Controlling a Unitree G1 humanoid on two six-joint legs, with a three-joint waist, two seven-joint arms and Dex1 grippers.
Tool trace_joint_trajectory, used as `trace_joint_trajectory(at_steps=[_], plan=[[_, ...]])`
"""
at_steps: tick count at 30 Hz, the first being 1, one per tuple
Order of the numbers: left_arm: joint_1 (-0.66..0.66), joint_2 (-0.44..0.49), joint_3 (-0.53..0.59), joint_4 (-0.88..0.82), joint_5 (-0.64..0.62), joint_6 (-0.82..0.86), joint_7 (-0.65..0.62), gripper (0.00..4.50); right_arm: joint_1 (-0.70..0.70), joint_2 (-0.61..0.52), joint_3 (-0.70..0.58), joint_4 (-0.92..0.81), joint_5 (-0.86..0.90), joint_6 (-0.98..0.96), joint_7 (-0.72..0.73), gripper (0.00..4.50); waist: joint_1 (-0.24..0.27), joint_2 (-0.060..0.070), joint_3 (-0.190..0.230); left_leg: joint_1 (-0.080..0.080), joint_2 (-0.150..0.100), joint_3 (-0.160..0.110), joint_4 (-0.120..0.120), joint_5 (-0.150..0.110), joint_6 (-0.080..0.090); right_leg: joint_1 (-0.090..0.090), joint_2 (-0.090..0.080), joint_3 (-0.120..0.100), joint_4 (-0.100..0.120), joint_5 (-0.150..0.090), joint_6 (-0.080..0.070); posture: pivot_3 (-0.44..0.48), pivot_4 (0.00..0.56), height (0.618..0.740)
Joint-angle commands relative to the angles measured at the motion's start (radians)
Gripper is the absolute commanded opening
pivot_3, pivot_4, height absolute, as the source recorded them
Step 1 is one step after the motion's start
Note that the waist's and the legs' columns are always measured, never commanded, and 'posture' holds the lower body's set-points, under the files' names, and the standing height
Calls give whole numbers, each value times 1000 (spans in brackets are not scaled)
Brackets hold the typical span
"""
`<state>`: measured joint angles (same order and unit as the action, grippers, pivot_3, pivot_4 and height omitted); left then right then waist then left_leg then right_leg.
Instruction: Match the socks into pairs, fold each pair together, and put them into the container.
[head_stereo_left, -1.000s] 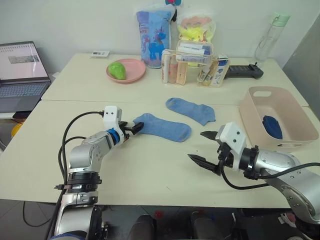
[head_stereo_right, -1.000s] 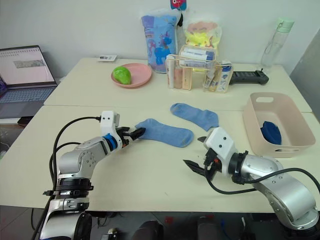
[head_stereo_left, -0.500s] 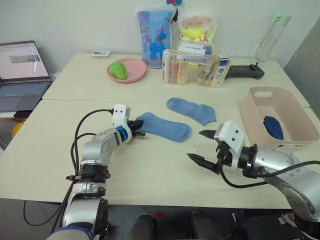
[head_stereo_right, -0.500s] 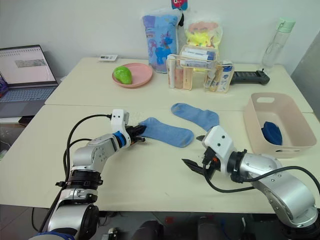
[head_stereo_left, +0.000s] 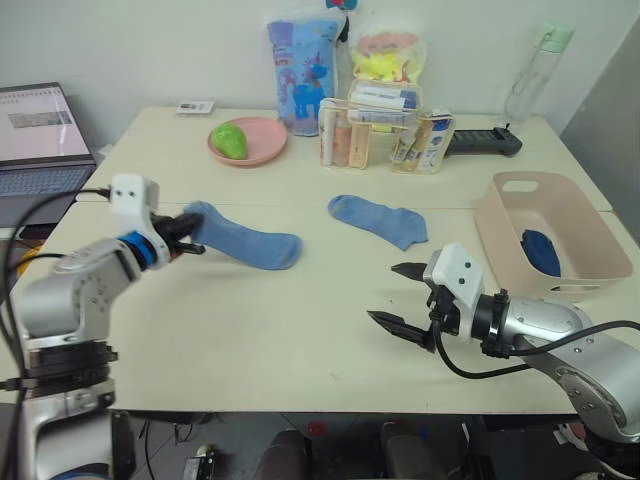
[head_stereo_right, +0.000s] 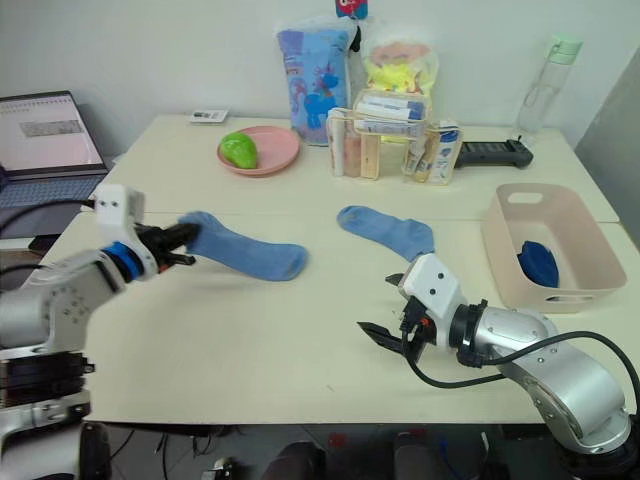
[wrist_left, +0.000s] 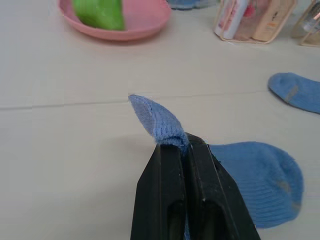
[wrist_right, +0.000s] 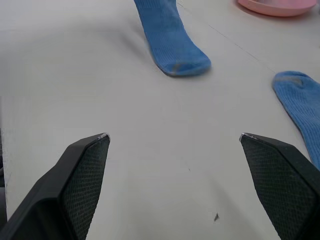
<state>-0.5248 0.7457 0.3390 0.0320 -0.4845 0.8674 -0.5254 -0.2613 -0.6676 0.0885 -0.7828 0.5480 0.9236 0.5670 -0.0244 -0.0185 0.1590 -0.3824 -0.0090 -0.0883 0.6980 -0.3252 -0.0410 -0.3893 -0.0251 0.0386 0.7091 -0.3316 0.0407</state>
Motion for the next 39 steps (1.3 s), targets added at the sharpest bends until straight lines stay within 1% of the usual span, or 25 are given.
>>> trace_joint_trajectory(at_steps=[1,5,8,11,17,20,23,29,31,34,37,39], plan=[[-91,93,6,-7,14,-13,-31,32,-14,-1,3,-4,-2,-35,14,4500,2,-1,1,-1,0,-1,0,0,0,0,0,-1,0,0,0,0,150,703],[-84,153,-44,-30,9,13,-98,32,-7,-3,8,-2,-5,-44,16,4500,-5,-1,1,-1,0,0,-1,0,0,0,0,0,-2,0,0,0,150,703],[-56,136,-89,-124,-66,99,-158,32,-7,1,9,-1,-7,-43,12,4500,-6,-1,1,-1,0,-1,-1,1,-2,0,0,-1,-1,0,0,0,150,703],[-44,55,-123,-182,-100,146,-131,32,-8,5,12,-2,-10,-39,6,4500,-2,-1,1,-1,0,-1,0,0,0,0,0,-1,-1,0,0,0,150,703],[23,-211,-231,-276,-128,209,-12,32,14,-1,-6,-21,-12,-25,-11,4500,-3,-1,1,-1,0,0,0,0,0,0,0,0,-1,0,0,0,150,703],[46,-297,-280,-274,-118,200,16,32,29,-15,-23,-28,-14,-20,-14,4500,-4,-1,1,-1,0,0,0,0,0,0,0,0,0,0,0,0,150,703],[36,-397,-329,-225,-90,151,50,32,85,-73,-62,-38,-35,-29,-2,4500,-2,-1,1,-1,0,0,0,0,0,0,0,1,0,0,0,0,150,703],[-1,-523,-401,-164,-48,112,89,32,121,-109,-112,-46,-24,-33,3,4500,-2,-1,1,0,0,2,0,0,0,0,0,2,0,0,0,0,150,703],[-23,-564,-448,-125,-18,74,83,32,127,-115,-120,-46,-27,-34,3,4500,-1,-1,1,-1,0,2,1,0,0,0,0,2,0,0,0,0,150,703],[-43,-626,-470,-58,15,16,92,32,128,-114,-119,-48,-29,-34,-2,4500,-1,-1,1,-1,0,3,1,0,0,0,0,2,0,0,0,0,150,703],[-52,-642,-474,-20,46,-17,97,32,129,-111,-114,-51,-31,-33,-8,4500,-3,-1,1,0,0,3,1,0,0,0,1,2,0,0,0,0,150,703],[-56,-642,-466,-25,37,-20,84,479,131,-106,-112,-57,-28,-30,-13,4500,-4,-1,1,0,0,3,0,0,0,0,1,2,1,0,0,0,150,703]])
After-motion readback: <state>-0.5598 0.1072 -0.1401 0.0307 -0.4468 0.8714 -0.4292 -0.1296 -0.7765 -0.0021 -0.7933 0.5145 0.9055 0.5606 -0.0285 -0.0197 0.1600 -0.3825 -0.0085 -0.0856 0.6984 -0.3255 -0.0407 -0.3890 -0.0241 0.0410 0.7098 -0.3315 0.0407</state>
